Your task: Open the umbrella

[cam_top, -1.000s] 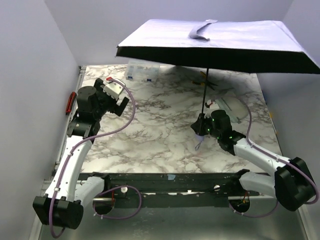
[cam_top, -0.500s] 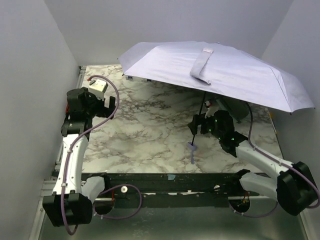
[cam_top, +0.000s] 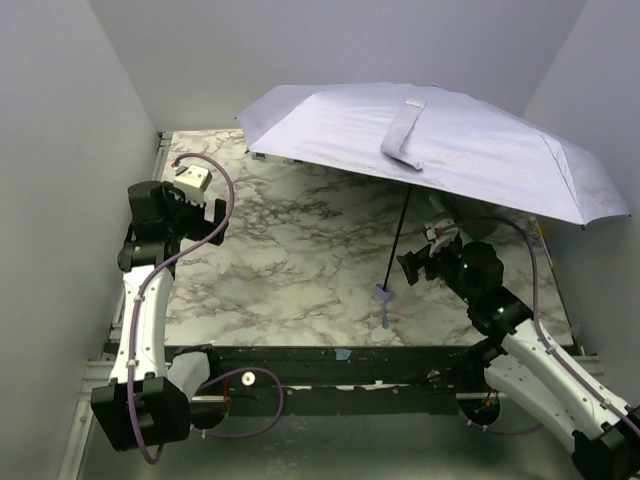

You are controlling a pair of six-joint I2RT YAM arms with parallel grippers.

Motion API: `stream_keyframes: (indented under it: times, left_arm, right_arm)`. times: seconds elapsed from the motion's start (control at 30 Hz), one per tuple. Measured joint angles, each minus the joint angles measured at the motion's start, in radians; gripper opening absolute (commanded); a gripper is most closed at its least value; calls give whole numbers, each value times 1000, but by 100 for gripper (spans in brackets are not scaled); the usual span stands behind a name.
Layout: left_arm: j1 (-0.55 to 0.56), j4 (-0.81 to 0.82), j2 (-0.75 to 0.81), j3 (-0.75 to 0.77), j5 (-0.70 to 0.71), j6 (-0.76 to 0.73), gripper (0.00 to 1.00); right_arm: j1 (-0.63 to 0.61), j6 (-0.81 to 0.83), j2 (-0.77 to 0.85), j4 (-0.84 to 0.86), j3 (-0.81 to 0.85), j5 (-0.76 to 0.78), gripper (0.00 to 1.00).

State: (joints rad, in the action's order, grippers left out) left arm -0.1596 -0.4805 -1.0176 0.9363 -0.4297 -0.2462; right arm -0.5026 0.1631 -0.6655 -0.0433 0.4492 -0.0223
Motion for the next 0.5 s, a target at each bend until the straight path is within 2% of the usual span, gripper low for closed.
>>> stream_keyframes:
  times: [0.2,0.37,0.5]
  left_arm:
    - [-3,45,106,-90,35,0,99]
    - [-3,116,255,-214,138,-40,98]
    - [-3,163,350,-293,234,-92,98]
  right_arm:
    - [0,101,95,-134,35,25,95]
    - [0,195,230,-208,43,46,95]
    - [1,278,296,-266,47,80,100]
